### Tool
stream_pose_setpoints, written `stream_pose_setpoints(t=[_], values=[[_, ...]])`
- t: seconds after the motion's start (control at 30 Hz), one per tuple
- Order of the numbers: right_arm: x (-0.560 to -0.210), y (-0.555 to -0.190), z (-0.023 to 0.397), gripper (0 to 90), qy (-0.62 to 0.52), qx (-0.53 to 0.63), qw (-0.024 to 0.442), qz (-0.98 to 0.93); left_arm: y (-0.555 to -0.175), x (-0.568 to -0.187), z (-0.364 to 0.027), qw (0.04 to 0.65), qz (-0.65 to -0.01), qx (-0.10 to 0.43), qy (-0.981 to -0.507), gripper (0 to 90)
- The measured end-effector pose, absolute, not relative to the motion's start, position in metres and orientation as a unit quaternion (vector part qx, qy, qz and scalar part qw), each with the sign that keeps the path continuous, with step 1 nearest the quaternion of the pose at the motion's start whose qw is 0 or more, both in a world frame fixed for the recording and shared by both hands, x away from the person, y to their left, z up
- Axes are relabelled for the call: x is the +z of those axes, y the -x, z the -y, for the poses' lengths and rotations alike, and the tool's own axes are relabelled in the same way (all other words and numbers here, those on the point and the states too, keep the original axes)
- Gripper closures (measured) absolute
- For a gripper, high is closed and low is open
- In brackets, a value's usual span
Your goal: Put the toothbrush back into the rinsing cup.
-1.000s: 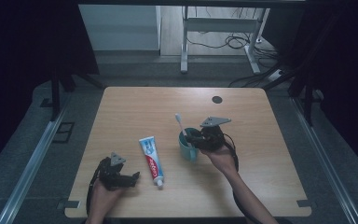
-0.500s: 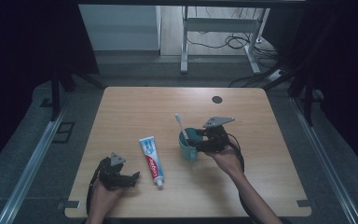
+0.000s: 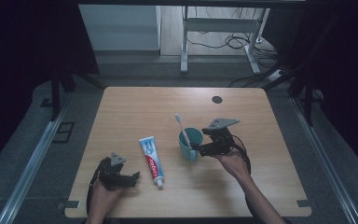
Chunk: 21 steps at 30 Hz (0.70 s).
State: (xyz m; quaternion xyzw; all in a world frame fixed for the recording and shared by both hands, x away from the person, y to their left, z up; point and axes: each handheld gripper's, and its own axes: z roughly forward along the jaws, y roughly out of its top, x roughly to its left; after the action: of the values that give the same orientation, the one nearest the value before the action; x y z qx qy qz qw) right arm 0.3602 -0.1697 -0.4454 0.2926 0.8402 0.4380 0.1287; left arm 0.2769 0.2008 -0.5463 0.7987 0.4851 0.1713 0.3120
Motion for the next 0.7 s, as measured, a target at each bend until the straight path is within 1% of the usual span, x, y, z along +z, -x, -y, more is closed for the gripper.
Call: stream_pose_setpoints(t=[0.23,0.43,0.7], values=[[-0.445,-0.355,0.178,14.1,-0.294,0.439,0.136,-0.838,-0.277,-0.546,-0.201,0.312,-0.485,0.171,-0.799,0.0],[-0.446,-0.352,0.185,12.1,-0.296,0.434,0.134,-0.840,-0.277,-0.546,-0.201,0.312,-0.487,0.170,-0.798,0.0],[-0.448,-0.347,0.193,5.4,-0.300,0.426,0.140,-0.842,-0.277,-0.546,-0.201,0.313,-0.486,0.170,-0.798,0.0]])
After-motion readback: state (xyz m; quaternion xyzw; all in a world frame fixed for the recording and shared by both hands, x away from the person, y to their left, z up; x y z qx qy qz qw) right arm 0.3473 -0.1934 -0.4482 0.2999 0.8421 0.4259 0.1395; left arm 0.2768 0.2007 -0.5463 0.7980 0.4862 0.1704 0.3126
